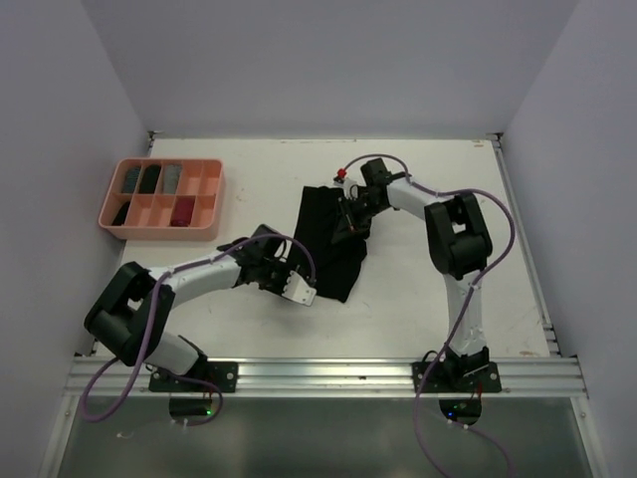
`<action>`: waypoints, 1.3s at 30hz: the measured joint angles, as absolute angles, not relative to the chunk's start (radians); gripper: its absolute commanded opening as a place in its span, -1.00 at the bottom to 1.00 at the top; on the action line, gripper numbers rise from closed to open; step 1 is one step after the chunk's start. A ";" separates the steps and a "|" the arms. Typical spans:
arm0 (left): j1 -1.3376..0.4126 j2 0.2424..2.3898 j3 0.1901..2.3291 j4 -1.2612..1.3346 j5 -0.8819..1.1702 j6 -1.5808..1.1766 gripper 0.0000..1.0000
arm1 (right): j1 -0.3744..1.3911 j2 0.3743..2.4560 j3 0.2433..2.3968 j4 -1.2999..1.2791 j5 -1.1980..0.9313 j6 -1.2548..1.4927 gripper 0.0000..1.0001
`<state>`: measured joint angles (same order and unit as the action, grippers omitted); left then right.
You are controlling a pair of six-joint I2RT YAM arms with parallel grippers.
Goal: Roll the underwear
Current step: Fold the underwear
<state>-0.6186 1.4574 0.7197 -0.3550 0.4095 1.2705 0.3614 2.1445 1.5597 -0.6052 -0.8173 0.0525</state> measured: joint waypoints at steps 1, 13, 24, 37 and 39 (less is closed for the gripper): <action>-0.620 1.473 0.720 -0.352 0.405 1.277 -0.30 | 0.369 2.175 1.566 -0.603 -0.810 0.047 -0.86; -0.677 1.475 0.744 -0.501 0.429 1.303 -1.00 | 0.400 2.168 1.401 -0.505 -0.847 0.034 -0.93; -0.697 1.391 0.957 -0.941 0.642 1.284 -1.00 | 0.559 1.994 1.288 -0.647 -0.799 -0.019 -0.76; -0.704 1.391 0.924 -1.046 0.708 1.260 -1.00 | 0.463 2.296 1.732 -0.529 -0.778 0.001 -0.80; -0.704 1.391 0.924 -1.050 0.711 1.256 -1.00 | 0.462 2.354 1.724 -0.506 -0.843 0.051 -0.81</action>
